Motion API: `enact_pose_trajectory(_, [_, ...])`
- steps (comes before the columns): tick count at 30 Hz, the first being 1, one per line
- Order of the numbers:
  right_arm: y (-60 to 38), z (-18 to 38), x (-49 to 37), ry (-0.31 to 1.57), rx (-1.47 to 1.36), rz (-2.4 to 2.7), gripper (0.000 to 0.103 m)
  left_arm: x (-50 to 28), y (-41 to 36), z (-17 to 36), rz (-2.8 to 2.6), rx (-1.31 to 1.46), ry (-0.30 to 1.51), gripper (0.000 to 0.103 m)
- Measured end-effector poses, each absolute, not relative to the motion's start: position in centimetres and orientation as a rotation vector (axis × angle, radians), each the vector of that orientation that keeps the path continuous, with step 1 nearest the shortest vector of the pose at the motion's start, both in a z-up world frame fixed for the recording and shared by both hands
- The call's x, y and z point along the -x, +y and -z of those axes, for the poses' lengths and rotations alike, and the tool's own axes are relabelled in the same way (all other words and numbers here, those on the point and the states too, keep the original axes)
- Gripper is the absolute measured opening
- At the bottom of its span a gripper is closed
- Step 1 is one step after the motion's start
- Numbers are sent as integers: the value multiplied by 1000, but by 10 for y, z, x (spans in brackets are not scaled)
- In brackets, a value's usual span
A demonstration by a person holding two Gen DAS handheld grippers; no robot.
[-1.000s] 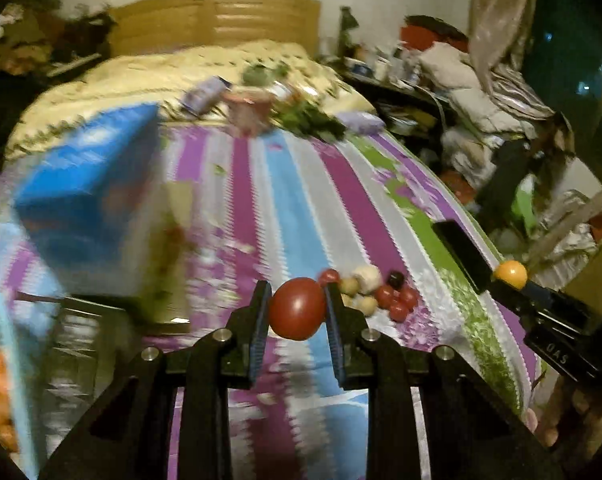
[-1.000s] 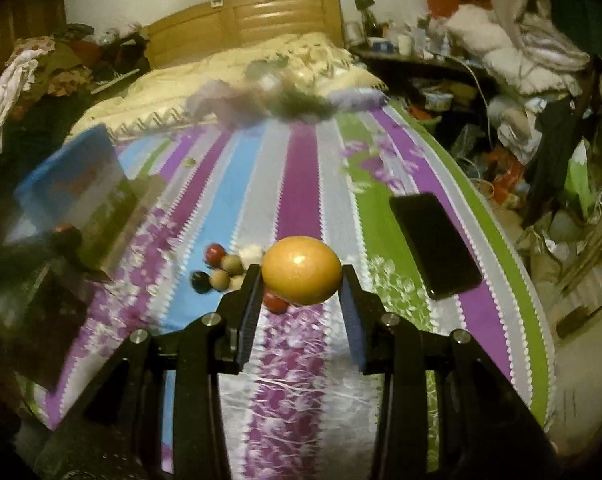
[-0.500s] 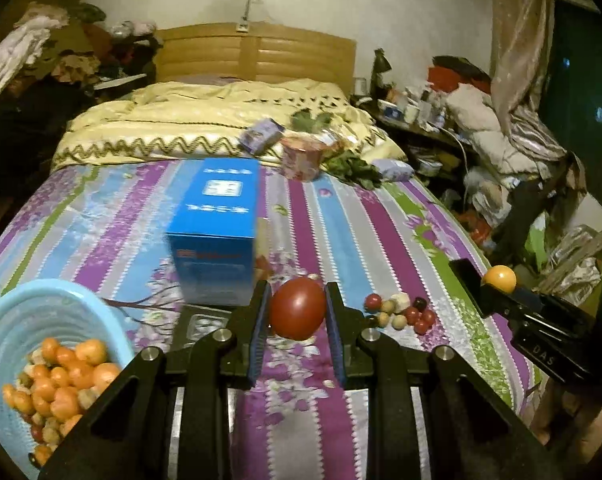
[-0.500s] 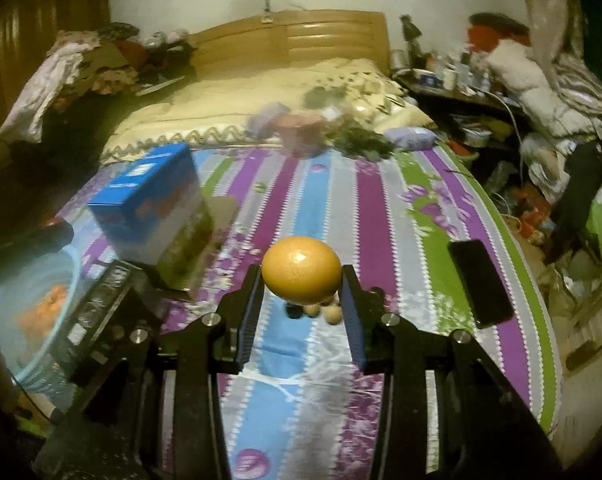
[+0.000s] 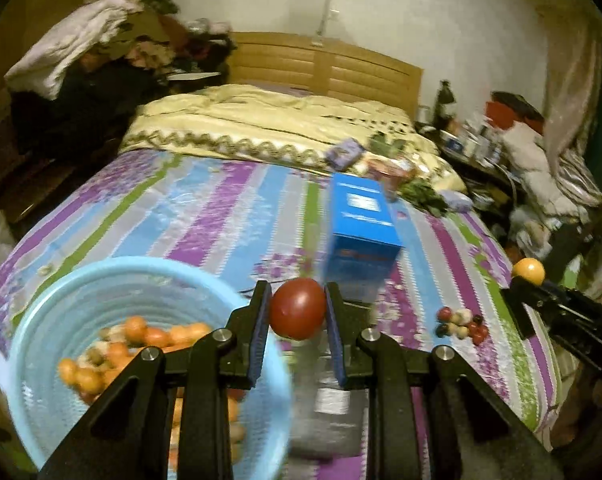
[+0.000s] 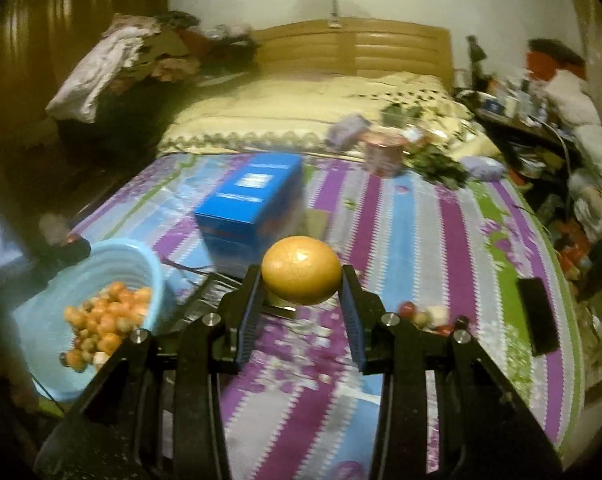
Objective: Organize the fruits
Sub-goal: 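Carry the orange fruit and red tomato over the light-blue basket with both tools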
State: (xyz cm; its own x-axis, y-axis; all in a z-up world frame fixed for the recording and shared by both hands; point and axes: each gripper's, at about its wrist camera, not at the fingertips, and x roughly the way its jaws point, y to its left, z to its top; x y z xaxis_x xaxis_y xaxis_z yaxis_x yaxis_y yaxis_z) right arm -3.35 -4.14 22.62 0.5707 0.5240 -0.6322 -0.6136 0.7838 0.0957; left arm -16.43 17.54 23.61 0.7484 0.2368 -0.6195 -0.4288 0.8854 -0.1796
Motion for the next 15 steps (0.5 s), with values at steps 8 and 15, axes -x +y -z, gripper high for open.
enact_pose_trajectory(8, [31, -228, 60, 712, 173, -812, 39, 220, 242, -233, -502, 395, 609, 27])
enact_pose_trajectory(15, [85, -218, 79, 760, 209, -908, 39, 261, 291, -227, -591, 434, 609, 27])
